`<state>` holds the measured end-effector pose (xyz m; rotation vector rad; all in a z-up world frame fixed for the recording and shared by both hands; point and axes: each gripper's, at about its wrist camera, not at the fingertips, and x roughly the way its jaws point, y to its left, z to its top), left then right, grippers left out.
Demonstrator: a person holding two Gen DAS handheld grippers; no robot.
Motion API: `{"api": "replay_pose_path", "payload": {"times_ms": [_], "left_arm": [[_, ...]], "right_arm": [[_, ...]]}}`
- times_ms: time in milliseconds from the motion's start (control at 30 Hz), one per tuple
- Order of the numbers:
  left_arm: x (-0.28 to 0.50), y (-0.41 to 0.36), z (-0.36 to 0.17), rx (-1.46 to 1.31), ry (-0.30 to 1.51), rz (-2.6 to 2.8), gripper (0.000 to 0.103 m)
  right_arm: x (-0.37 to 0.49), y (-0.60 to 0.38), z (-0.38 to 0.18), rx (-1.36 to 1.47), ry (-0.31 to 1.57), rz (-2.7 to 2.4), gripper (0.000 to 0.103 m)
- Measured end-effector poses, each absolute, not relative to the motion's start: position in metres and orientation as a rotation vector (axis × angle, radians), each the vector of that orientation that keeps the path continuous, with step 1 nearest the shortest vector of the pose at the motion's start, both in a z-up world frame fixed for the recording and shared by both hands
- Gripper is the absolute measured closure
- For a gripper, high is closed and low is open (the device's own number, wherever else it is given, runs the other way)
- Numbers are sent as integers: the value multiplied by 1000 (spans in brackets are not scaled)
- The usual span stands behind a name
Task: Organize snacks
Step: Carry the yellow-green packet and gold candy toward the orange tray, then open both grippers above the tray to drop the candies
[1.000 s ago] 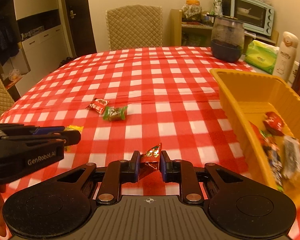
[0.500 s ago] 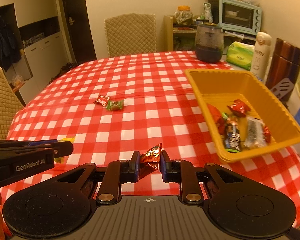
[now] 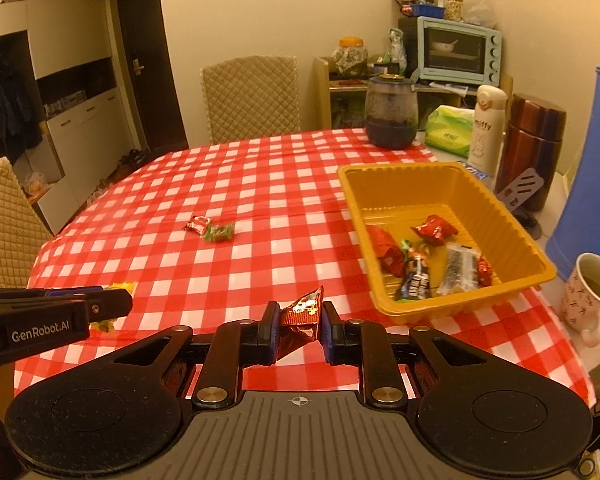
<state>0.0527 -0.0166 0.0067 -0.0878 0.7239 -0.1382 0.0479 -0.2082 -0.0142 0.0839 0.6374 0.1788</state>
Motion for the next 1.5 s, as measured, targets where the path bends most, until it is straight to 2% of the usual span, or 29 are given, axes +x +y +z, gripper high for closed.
{"api": "replay_pose_path", "payload": {"times_ms": [467, 1500], "left_arm": [[55, -55, 21, -83, 717, -228, 84], [110, -182, 27, -3, 701, -450, 84]], "right_arm": [[37, -253, -2, 129, 610, 88, 82], [49, -367, -6, 248, 604, -102, 82]]}}
